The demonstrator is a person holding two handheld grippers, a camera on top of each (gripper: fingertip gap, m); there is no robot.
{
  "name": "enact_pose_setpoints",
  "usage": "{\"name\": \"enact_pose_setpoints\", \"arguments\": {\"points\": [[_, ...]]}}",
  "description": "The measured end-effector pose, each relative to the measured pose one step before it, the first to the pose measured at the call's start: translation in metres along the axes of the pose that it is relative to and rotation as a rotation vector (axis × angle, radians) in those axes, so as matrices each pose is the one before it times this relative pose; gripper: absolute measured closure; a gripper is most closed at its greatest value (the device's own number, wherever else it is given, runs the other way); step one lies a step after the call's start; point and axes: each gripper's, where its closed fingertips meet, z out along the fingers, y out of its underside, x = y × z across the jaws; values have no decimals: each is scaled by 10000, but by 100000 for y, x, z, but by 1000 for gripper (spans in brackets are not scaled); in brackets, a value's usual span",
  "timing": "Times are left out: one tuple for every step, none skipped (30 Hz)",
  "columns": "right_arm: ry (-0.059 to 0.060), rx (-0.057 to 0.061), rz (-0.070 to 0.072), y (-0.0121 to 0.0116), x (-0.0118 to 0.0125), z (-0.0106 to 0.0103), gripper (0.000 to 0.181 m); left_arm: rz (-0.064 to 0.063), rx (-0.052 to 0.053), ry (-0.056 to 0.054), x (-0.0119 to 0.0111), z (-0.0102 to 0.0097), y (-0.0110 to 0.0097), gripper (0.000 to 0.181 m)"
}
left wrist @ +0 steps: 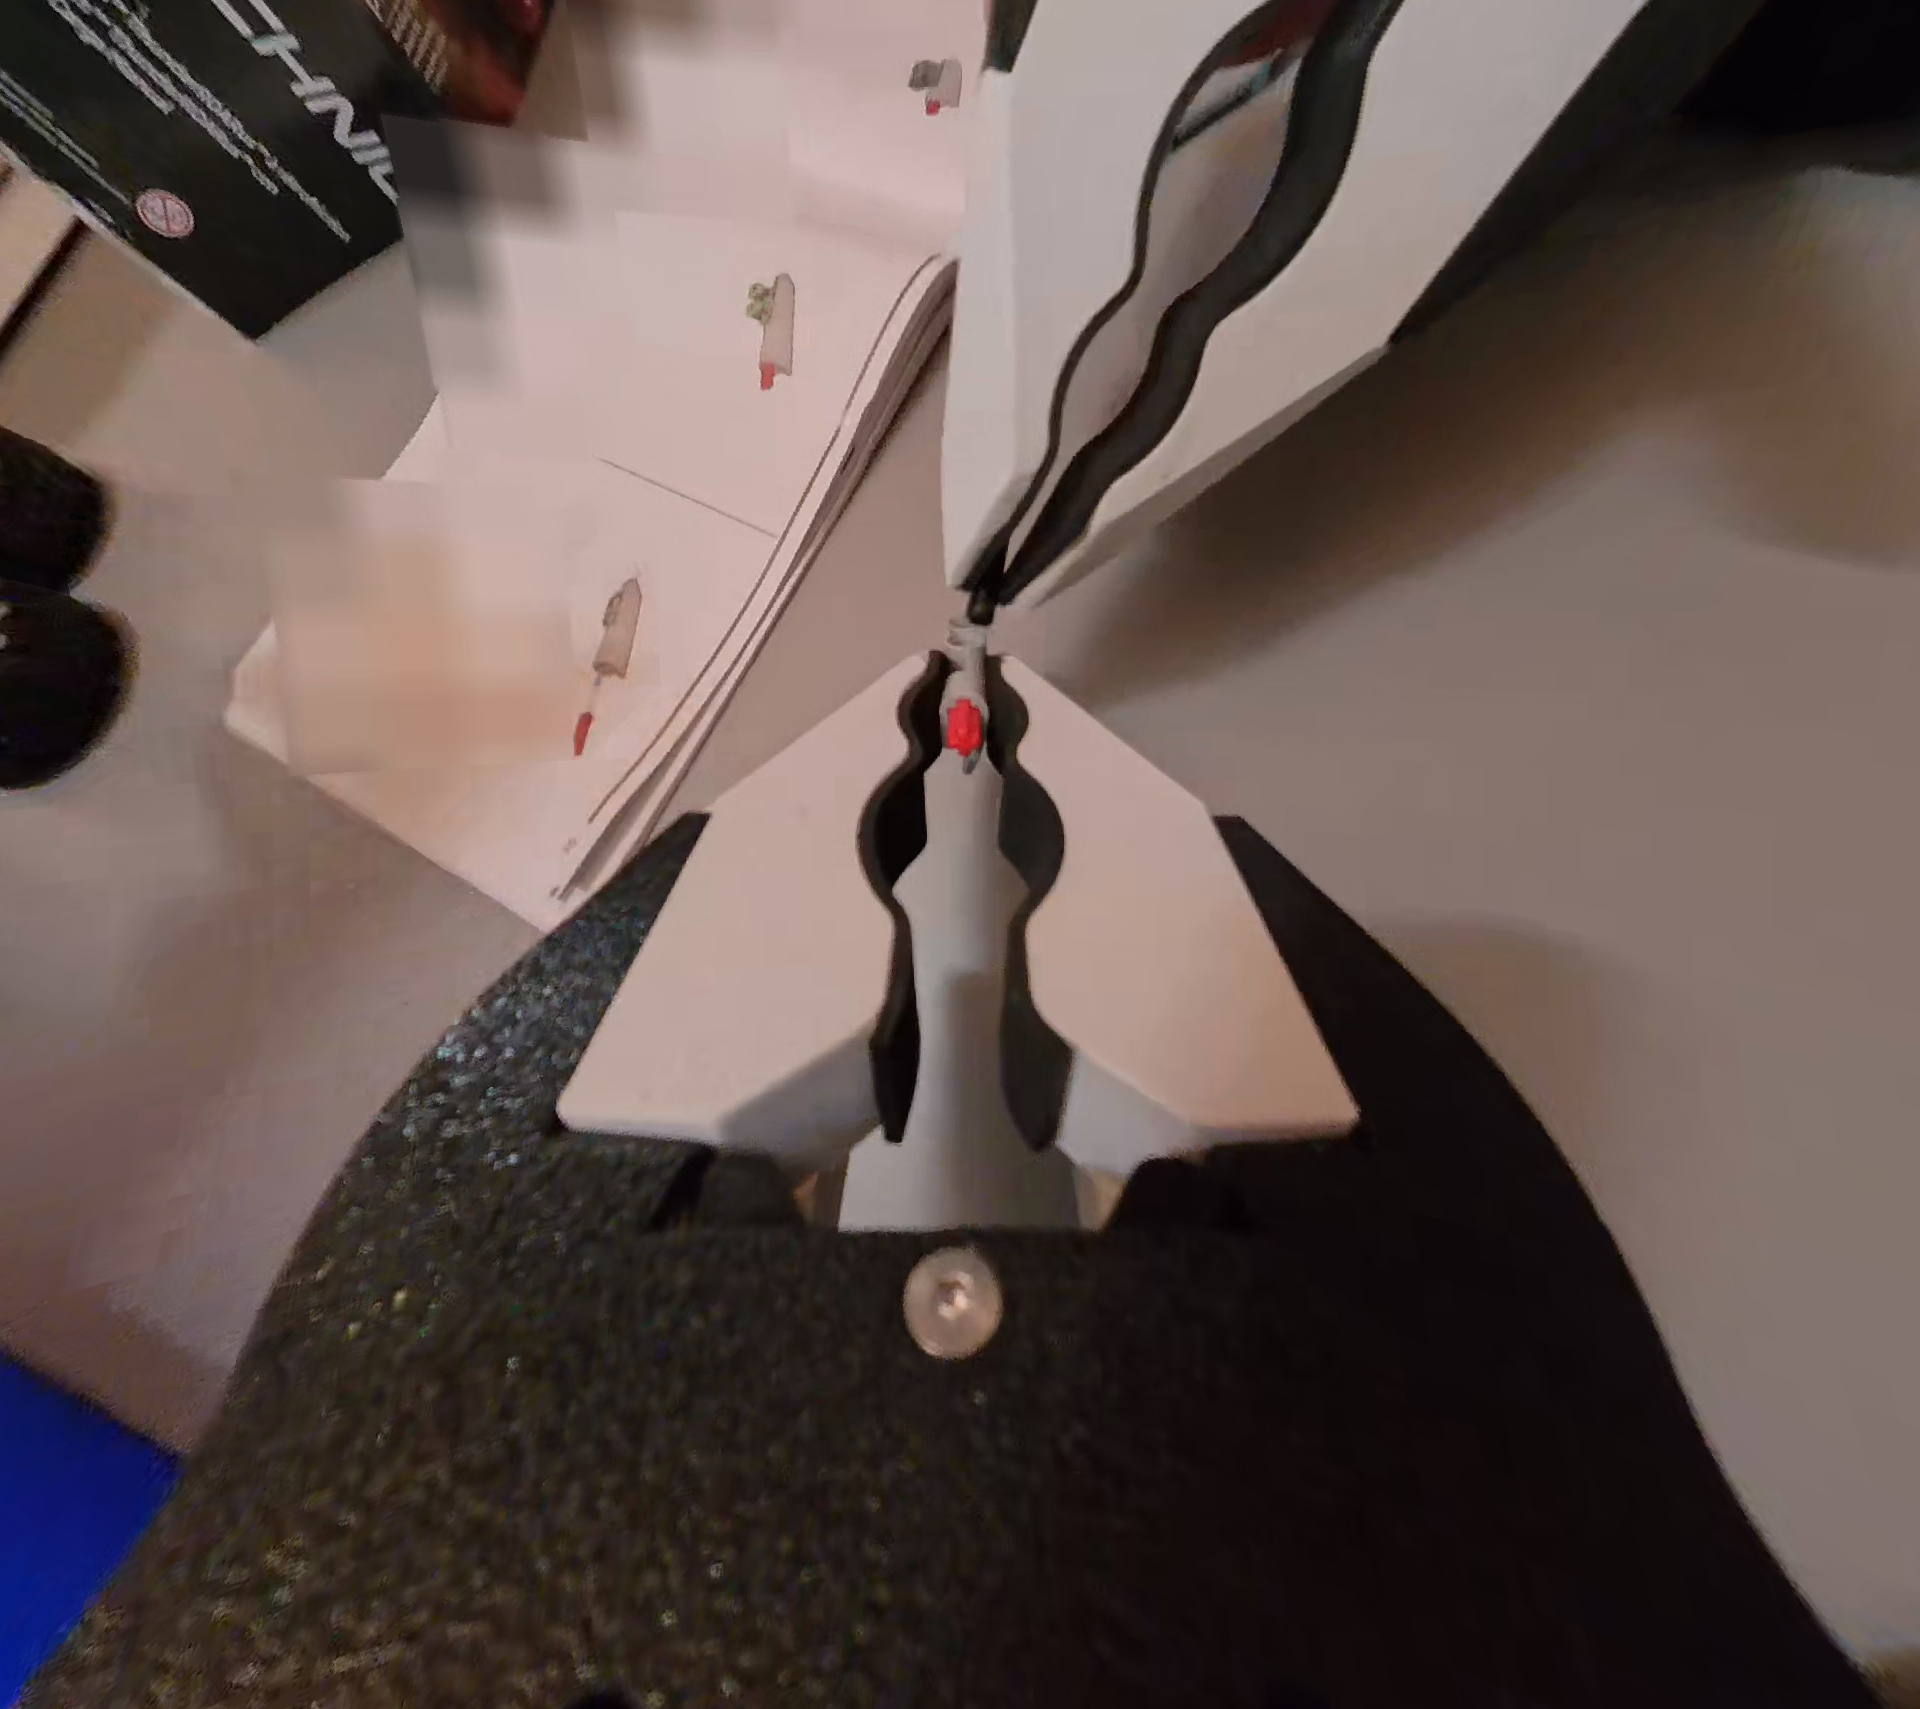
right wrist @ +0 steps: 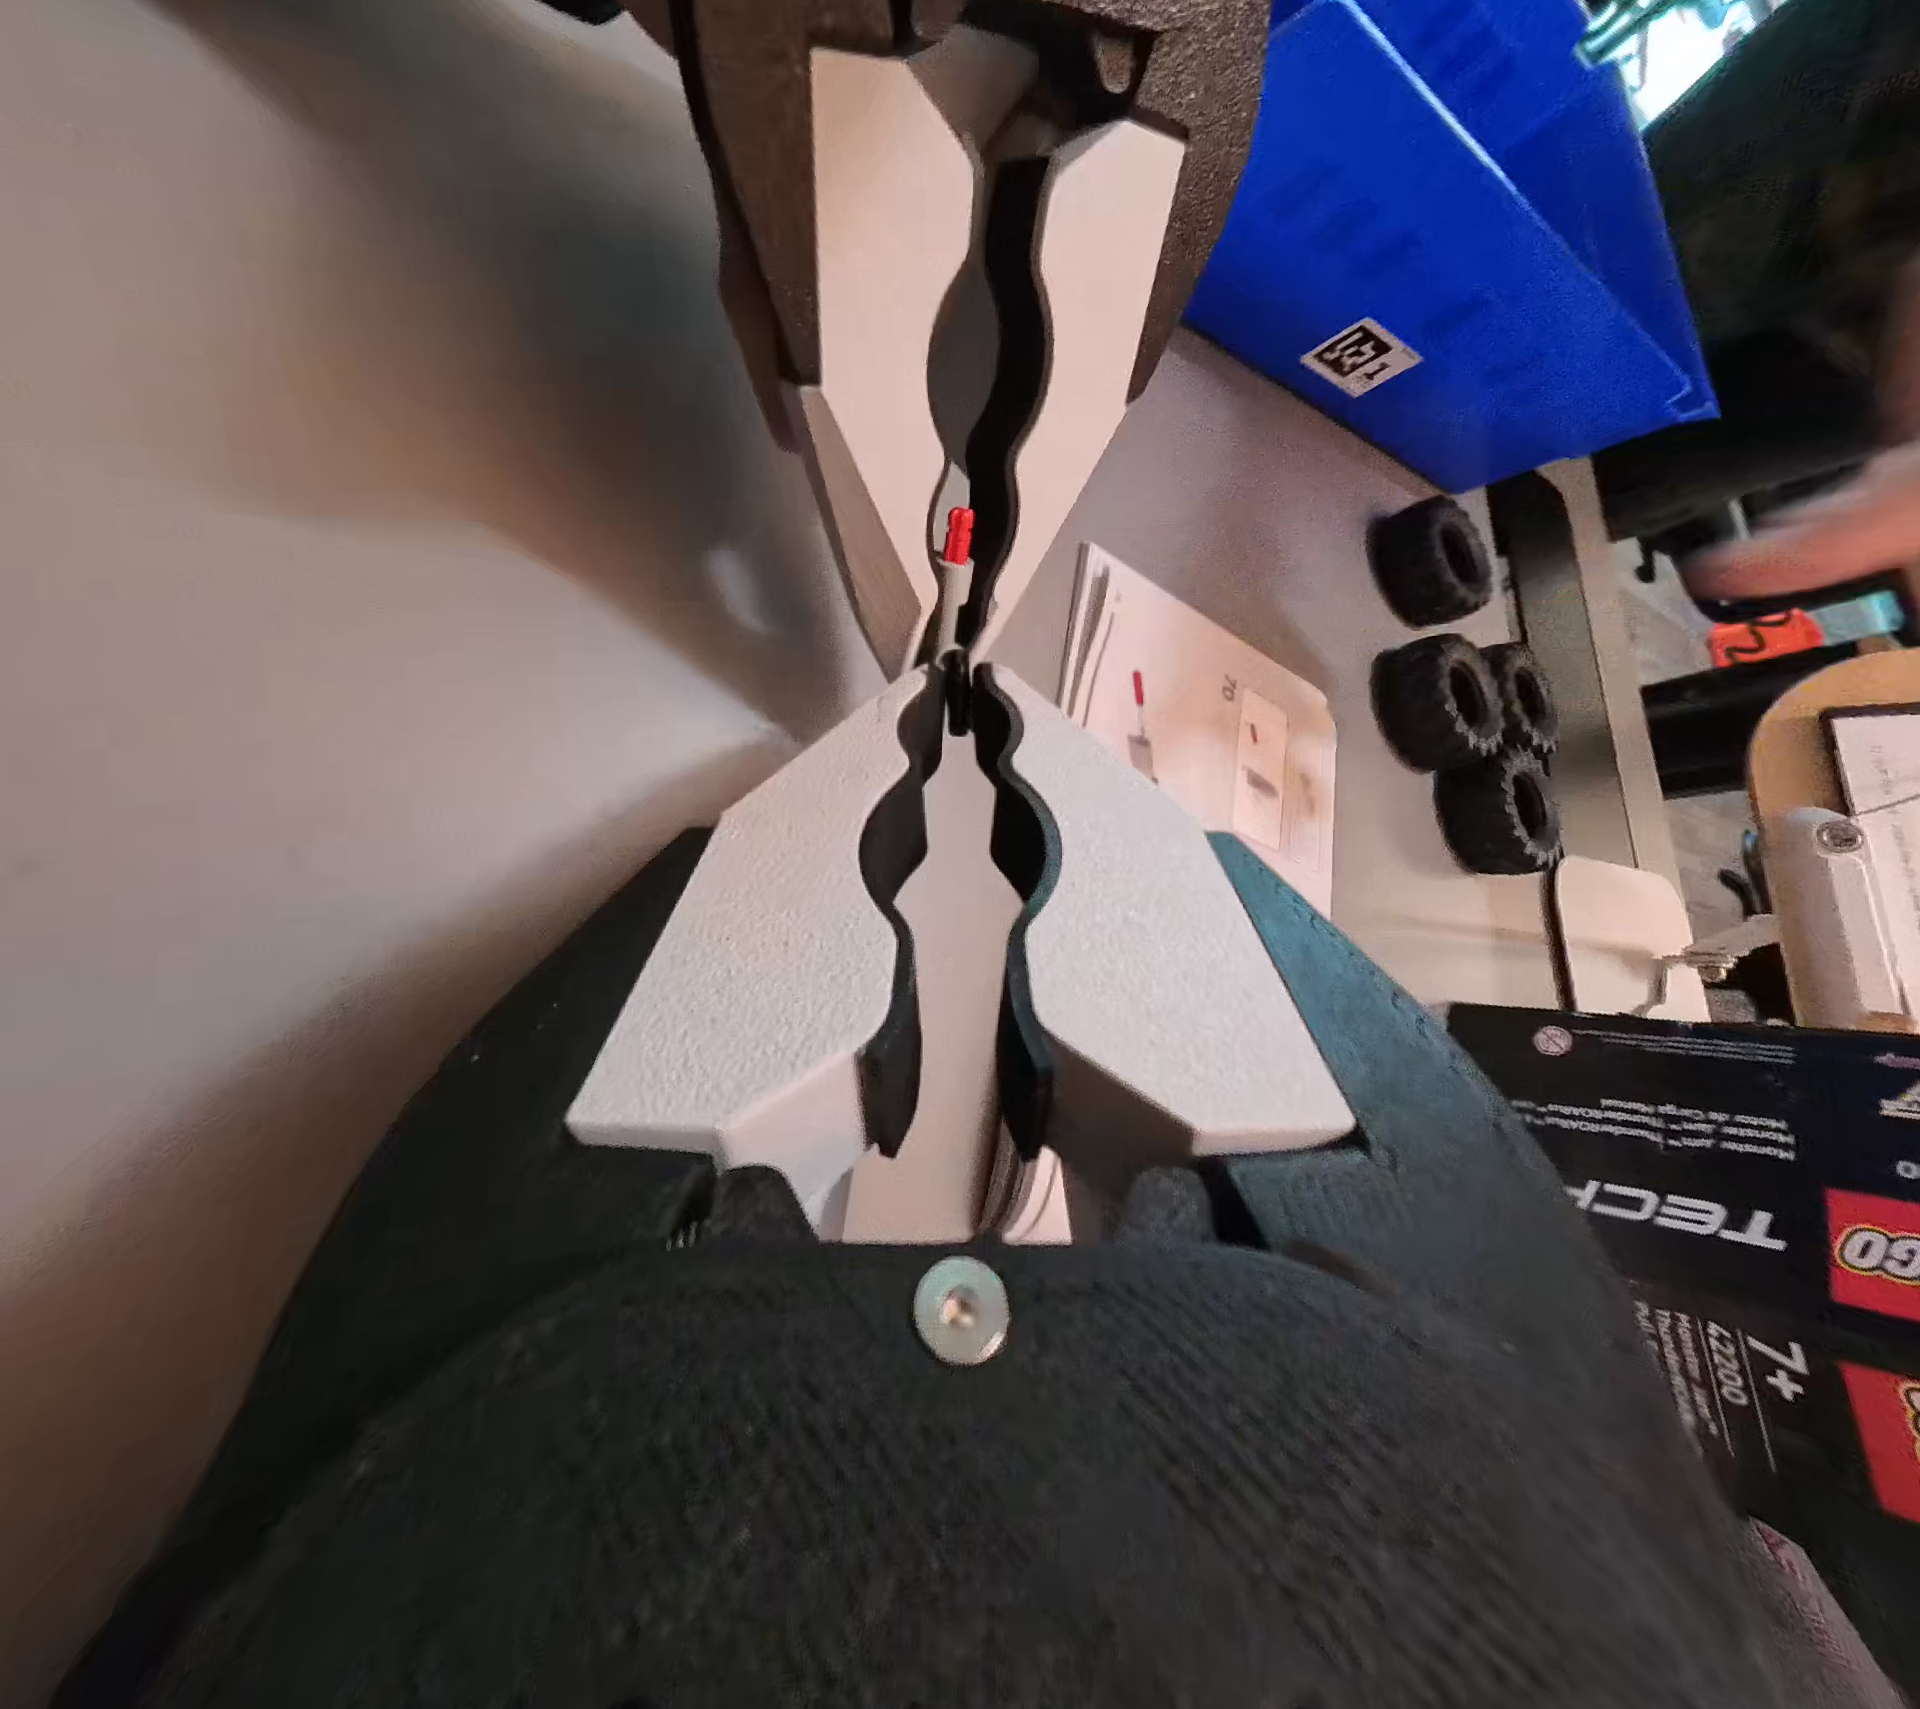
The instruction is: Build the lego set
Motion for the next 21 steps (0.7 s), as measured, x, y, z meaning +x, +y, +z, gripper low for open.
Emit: {"name": "enact_pose_setpoints", "arguments": {"points": [[-14,-46,-104,193,-183,-14,177,-102,-6,28,-32,116,226,177],[0,4,29,142,-105,7,177,-125,86,71,30,86,84,177],[57,33,102,147,28,59,177,-90,100,94,77,84,10,177],[-111,-35,110,237,-164,133,177,-26,56,36,-2,90,21,177],[-54,-35,46,149,-92,144,177,29,-13,-7,-44,63,78,177],[-31,-24,-76,58,-80,155,177,54,-53,5,-12,69,115,177],[-97,-117,-79,118,-156,178,177,42,-50,1,-10,66,101,177],[23,-151,-100,146,16,175,177,28,-42,-13,-9,44,111,177],[103,-143,-151,135,95,126,177,29,-58,1,37,27,120,177],[68,-7,-71,-74,53,60,177,30,-63,3,43,40,112,177],[43,151,50,-277,7,49,177,27,-19,-37,16,58,30,177],[-9,-17,29,5,-66,114,177,35,-23,1,50,69,-1,177],[-117,-286,-188,418,-258,173,177,83,-80,2,33,93,87,177],[30,-142,-307,131,-104,101,177,101,-147,-14,20,122,186,177],[45,-113,-268,7,-77,48,177,77,-96,-1,51,121,90,177],[29,-161,-219,55,-70,63,176,24,-69,-23,40,85,36,177],[52,-136,-225,50,-65,43,176,55,-95,-63,11,60,65,177],[62,-121,-241,30,-104,25,177,77,-113,-45,48,56,73,177],[78,-144,-302,44,-113,41,177,104,-112,-26,49,57,82,177],[58,-162,-389,46,-120,43,177,151,-111,-26,40,75,80,177],[-2,-160,-426,43,-144,25,177,199,-128,-32,53,83,89,177]]}}
